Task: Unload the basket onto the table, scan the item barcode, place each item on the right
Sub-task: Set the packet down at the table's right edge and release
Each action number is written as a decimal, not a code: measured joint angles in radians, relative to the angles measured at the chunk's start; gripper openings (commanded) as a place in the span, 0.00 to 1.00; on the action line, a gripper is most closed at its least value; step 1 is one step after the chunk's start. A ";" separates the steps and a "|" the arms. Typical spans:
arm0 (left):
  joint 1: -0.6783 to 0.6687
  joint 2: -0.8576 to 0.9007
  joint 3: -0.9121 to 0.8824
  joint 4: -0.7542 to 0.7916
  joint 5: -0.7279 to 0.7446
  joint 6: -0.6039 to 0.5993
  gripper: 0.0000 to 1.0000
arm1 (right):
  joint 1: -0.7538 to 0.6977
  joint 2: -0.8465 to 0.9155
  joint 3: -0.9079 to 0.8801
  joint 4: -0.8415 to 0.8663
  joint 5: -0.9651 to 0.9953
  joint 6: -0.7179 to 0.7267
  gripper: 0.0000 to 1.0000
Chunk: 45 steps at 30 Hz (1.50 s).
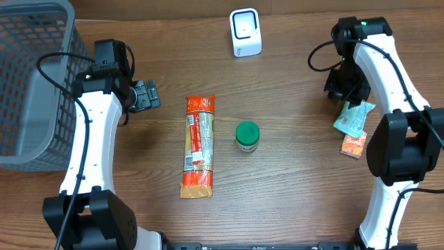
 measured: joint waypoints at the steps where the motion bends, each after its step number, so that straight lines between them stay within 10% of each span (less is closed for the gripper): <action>1: 0.000 0.000 0.000 0.000 0.000 0.000 1.00 | 0.000 0.000 -0.003 -0.003 -0.009 -0.002 0.41; 8: 0.000 0.000 0.000 0.000 0.000 0.000 1.00 | 0.000 0.000 -0.061 0.121 -0.037 -0.006 0.04; 22: 0.000 0.000 0.000 0.000 0.000 0.000 1.00 | 0.000 0.000 -0.317 0.463 -0.028 0.000 0.07; 45: 0.000 0.000 0.000 0.000 0.000 0.000 1.00 | -0.047 -0.008 -0.198 0.113 0.087 -0.017 0.05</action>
